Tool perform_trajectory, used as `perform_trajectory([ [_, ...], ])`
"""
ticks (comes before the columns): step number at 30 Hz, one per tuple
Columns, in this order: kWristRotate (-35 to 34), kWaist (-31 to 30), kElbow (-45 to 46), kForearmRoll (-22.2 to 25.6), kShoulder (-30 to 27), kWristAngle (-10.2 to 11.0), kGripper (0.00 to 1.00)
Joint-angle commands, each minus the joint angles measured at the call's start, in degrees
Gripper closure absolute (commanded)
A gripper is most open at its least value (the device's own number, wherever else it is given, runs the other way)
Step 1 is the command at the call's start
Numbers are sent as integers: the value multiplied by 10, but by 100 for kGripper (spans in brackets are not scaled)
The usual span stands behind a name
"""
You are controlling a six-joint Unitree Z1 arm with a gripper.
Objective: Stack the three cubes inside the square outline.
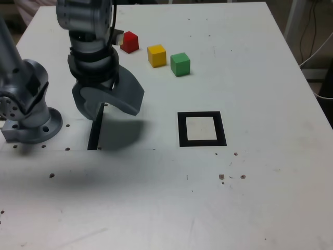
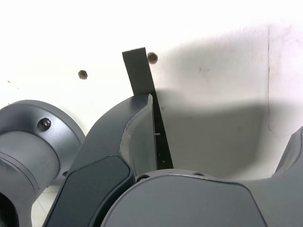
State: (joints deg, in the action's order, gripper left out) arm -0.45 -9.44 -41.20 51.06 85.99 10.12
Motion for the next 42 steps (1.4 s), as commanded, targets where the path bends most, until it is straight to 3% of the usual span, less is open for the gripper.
perform_trajectory([
  [1,-1,4,-4,-1,-3,15,1],
  [6,-1,11,-7,-5,-4,49,1],
  [14,-1,11,-1,-11,-3,50,1],
  [20,0,40,-27,2,2,38,1],
  [25,19,156,-55,10,6,31,1],
  [29,78,241,-114,36,19,31,1],
  [33,138,268,-209,82,43,23,1],
  [38,187,299,-306,131,77,-2,1],
  [42,216,326,-361,149,109,-4,1],
])
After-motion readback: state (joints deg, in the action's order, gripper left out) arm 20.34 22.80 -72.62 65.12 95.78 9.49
